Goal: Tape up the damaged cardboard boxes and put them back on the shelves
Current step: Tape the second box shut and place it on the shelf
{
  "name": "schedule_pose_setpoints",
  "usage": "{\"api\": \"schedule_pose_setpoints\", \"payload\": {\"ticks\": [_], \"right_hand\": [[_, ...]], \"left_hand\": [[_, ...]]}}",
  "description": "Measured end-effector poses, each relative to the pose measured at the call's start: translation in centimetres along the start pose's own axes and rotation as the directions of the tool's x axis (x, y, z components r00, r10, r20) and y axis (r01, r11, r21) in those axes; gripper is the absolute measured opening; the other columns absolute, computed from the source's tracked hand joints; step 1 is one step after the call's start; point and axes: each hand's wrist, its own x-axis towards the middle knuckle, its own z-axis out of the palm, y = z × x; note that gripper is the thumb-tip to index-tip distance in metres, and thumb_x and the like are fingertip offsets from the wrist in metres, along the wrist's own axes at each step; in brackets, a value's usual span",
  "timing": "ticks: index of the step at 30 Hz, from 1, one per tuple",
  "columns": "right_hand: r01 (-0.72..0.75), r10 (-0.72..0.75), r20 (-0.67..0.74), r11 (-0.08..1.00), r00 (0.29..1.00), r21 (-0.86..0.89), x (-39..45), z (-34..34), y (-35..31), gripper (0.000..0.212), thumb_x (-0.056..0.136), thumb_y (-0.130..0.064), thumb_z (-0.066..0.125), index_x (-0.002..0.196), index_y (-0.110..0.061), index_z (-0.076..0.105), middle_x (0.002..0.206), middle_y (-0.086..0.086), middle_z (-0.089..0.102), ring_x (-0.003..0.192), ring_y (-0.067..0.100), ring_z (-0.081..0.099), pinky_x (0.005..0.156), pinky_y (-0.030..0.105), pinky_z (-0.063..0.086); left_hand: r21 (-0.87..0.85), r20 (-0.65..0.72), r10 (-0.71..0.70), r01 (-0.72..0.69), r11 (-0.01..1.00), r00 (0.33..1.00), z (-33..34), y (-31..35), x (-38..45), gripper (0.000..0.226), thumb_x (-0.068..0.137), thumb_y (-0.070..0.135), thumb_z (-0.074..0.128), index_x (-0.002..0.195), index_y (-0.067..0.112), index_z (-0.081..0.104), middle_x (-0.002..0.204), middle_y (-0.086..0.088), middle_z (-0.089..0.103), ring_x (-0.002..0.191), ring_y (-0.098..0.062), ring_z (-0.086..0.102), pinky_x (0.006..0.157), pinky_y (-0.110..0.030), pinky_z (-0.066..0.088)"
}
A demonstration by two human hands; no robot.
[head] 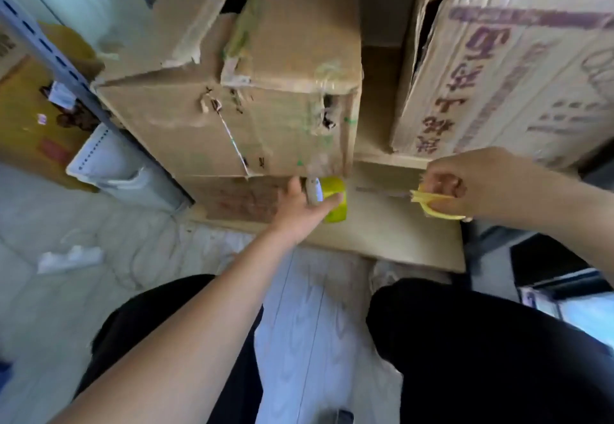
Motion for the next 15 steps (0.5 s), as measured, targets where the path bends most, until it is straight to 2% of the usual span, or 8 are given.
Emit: {"api": "schedule_pose_setpoints", "payload": {"ticks": [2, 5, 7, 8, 10, 11, 13, 15], "right_hand": [[-0.007, 0.007, -0.010, 1.000, 1.000, 0.018, 0.5, 3.8, 1.1, 0.021, 0.078, -0.032, 0.079, 0.073, -0.030, 0.059, 0.063, -0.013, 0.055, 0.064, -0.003, 0.053, 0.064, 0.011, 0.037], [-0.025, 0.027, -0.043, 0.998, 0.999, 0.051, 1.2, 7.5, 1.4, 0.023, 0.075, -0.039, 0.078, 0.075, -0.029, 0.057, 0.068, -0.016, 0.055, 0.072, 0.012, 0.057, 0.062, 0.021, 0.032], [-0.068, 0.073, -0.053, 0.994, 0.996, 0.089, 1.9, 8.2, 1.3, 0.027, 0.069, -0.051, 0.073, 0.074, -0.031, 0.057, 0.070, -0.019, 0.057, 0.075, 0.010, 0.059, 0.063, 0.023, 0.038], [-0.092, 0.100, -0.059, 0.988, 0.993, 0.121, 2.2, 8.2, 1.2, 0.028, 0.065, -0.056, 0.071, 0.073, -0.033, 0.058, 0.070, -0.019, 0.059, 0.073, 0.005, 0.058, 0.061, 0.020, 0.040], [-0.122, 0.135, -0.074, 0.979, 0.988, 0.166, 2.9, 7.8, 1.2, 0.025, 0.063, -0.057, 0.071, 0.074, -0.035, 0.064, 0.071, -0.017, 0.063, 0.070, 0.000, 0.057, 0.059, 0.015, 0.041], [-0.132, 0.146, -0.079, 0.977, 0.986, 0.167, 3.2, 7.5, 1.3, 0.024, 0.065, -0.055, 0.071, 0.077, -0.036, 0.065, 0.073, -0.017, 0.065, 0.071, 0.001, 0.057, 0.060, 0.015, 0.041], [-0.141, 0.157, -0.091, 0.976, 0.983, 0.164, 3.7, 7.1, 1.2, 0.023, 0.066, -0.054, 0.068, 0.082, -0.038, 0.068, 0.080, -0.016, 0.066, 0.075, 0.002, 0.057, 0.061, 0.017, 0.040], [-0.139, 0.159, -0.083, 0.969, 0.984, 0.206, 4.3, 6.8, 0.9, 0.026, 0.065, -0.054, 0.065, 0.085, -0.038, 0.070, 0.085, -0.015, 0.069, 0.079, 0.005, 0.058, 0.064, 0.021, 0.043]], "left_hand": [[-0.142, 0.010, 0.044, -0.042, 0.989, 0.999, 1.2, -0.5, 0.9, 0.077, 0.088, 0.053, 0.067, 0.150, 0.023, 0.032, 0.152, -0.006, 0.032, 0.140, -0.020, 0.033, 0.101, -0.024, 0.027], [-0.267, -0.049, 0.117, -0.126, 0.955, 0.992, 2.3, -1.5, 1.4, 0.064, 0.091, 0.050, 0.065, 0.146, 0.026, 0.042, 0.143, 0.004, 0.045, 0.129, -0.013, 0.045, 0.098, -0.022, 0.032], [-0.360, -0.118, 0.149, -0.182, 0.915, 0.982, 2.5, -1.7, 1.4, 0.055, 0.091, 0.038, 0.070, 0.139, 0.021, 0.051, 0.132, 0.004, 0.058, 0.118, -0.012, 0.057, 0.096, -0.026, 0.044], [-0.418, -0.126, 0.157, -0.196, 0.887, 0.980, 2.6, -1.7, 1.4, 0.049, 0.092, 0.029, 0.070, 0.136, 0.018, 0.054, 0.124, 0.001, 0.064, 0.111, -0.012, 0.062, 0.093, -0.028, 0.049], [-0.499, -0.105, 0.190, -0.217, 0.839, 0.976, 2.5, -1.6, 1.4, 0.030, 0.093, 0.018, 0.067, 0.122, 0.018, 0.061, 0.101, 0.003, 0.071, 0.087, -0.009, 0.068, 0.073, -0.026, 0.055], [-0.500, -0.091, 0.211, -0.228, 0.836, 0.973, 2.5, -1.6, 1.4, 0.021, 0.093, 0.017, 0.064, 0.113, 0.021, 0.065, 0.093, 0.005, 0.070, 0.078, -0.008, 0.066, 0.065, -0.025, 0.053], [-0.464, -0.085, 0.239, -0.251, 0.850, 0.967, 2.6, -1.5, 1.5, 0.013, 0.093, 0.017, 0.061, 0.100, 0.025, 0.068, 0.096, 0.005, 0.068, 0.081, -0.009, 0.063, 0.069, -0.024, 0.049], [-0.443, -0.085, 0.253, -0.264, 0.857, 0.964, 2.5, -1.7, 1.6, 0.012, 0.094, 0.017, 0.060, 0.095, 0.026, 0.068, 0.100, 0.009, 0.067, 0.085, -0.001, 0.061, 0.071, -0.016, 0.046]]}}
